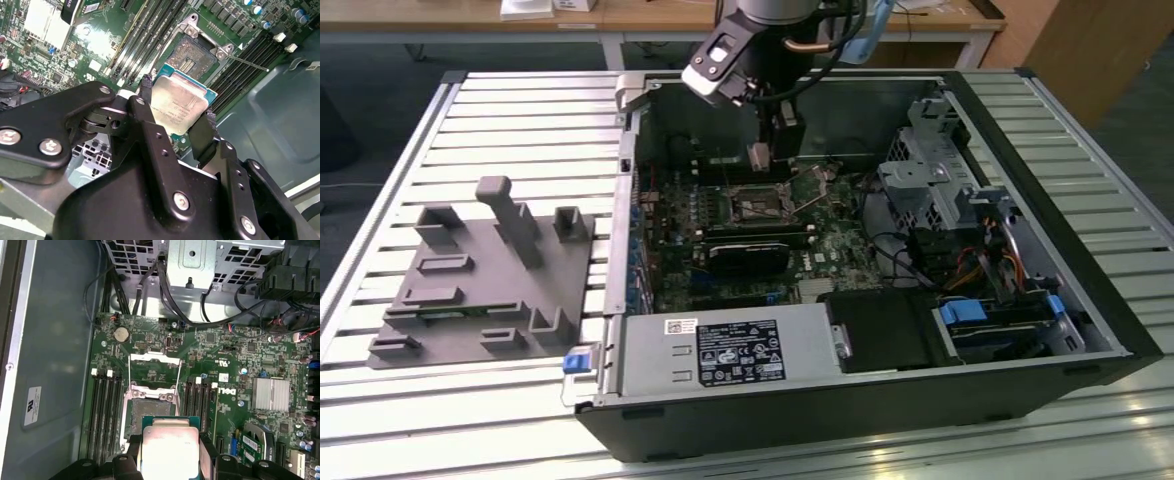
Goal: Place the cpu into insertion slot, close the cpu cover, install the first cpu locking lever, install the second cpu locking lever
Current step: 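Place the cpu into insertion slot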
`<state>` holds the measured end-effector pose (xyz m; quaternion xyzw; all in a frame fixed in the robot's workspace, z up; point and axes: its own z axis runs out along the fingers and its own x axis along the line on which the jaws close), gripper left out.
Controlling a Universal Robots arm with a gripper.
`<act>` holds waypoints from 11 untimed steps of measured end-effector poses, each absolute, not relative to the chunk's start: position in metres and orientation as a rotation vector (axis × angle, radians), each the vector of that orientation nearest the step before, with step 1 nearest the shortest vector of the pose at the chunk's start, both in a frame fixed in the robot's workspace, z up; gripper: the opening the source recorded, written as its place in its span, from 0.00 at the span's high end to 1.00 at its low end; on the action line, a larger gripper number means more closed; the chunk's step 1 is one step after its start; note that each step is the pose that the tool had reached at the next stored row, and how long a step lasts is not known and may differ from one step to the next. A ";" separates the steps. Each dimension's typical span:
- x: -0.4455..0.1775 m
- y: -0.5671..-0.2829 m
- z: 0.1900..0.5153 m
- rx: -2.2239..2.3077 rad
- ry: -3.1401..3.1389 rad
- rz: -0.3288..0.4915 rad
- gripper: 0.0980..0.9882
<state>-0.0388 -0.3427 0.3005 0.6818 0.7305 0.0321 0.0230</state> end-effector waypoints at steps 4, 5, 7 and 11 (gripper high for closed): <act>-0.039 -0.341 0.297 2.125 2.248 0.098 0.50; -0.039 -0.341 0.295 2.129 2.244 0.098 0.50; -0.039 -0.340 0.293 2.136 2.237 0.098 0.50; -0.039 -0.340 0.289 2.139 2.235 0.097 0.50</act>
